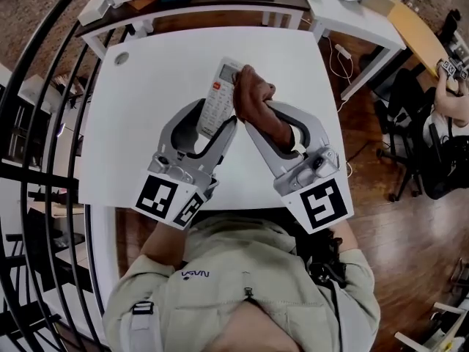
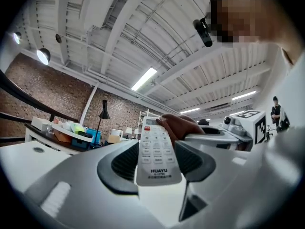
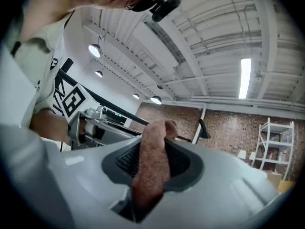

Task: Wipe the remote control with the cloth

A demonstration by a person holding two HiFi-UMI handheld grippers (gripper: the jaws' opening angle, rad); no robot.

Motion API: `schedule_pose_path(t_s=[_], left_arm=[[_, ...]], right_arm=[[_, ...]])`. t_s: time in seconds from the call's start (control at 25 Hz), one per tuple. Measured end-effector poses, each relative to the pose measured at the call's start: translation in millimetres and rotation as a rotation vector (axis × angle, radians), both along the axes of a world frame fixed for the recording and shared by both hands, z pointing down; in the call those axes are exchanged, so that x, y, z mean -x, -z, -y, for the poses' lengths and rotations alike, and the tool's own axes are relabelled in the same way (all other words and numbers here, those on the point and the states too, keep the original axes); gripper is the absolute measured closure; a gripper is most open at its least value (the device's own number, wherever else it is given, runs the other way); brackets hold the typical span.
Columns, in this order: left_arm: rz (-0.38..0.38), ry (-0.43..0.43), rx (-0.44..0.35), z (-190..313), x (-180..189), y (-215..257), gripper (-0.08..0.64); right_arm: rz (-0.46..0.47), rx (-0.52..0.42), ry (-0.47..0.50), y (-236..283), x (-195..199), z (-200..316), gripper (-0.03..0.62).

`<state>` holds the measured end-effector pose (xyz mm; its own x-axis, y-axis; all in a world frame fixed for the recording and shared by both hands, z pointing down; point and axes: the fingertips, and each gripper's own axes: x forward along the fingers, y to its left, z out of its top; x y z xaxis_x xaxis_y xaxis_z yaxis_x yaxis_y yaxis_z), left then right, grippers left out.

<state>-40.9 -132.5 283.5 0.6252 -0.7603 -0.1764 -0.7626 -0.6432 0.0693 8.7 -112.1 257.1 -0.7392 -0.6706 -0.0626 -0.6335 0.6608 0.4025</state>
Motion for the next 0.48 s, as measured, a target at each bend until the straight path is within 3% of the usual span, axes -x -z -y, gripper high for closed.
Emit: schedule_pose_path(t_s=[0.16,0.32,0.48], left_arm=[[-0.029,0.002,0.005,-0.6,3.4,2.5,0.318],[-0.050,-0.034,-0.005,-7.1,-1.2,8.5,0.318],[-0.062,-0.129,-0.027,-22.4,-19.0,16.3,0.318]], right_arm=[[-0.021,0.024,0.054,-5.9,5.2,-9.1,0.480],[0.108,-0.014,-0.027,20.2,-27.9,6.4,0.480],[0.205,-0.031,-0.075,40.7,-58.5,25.5,0.480]])
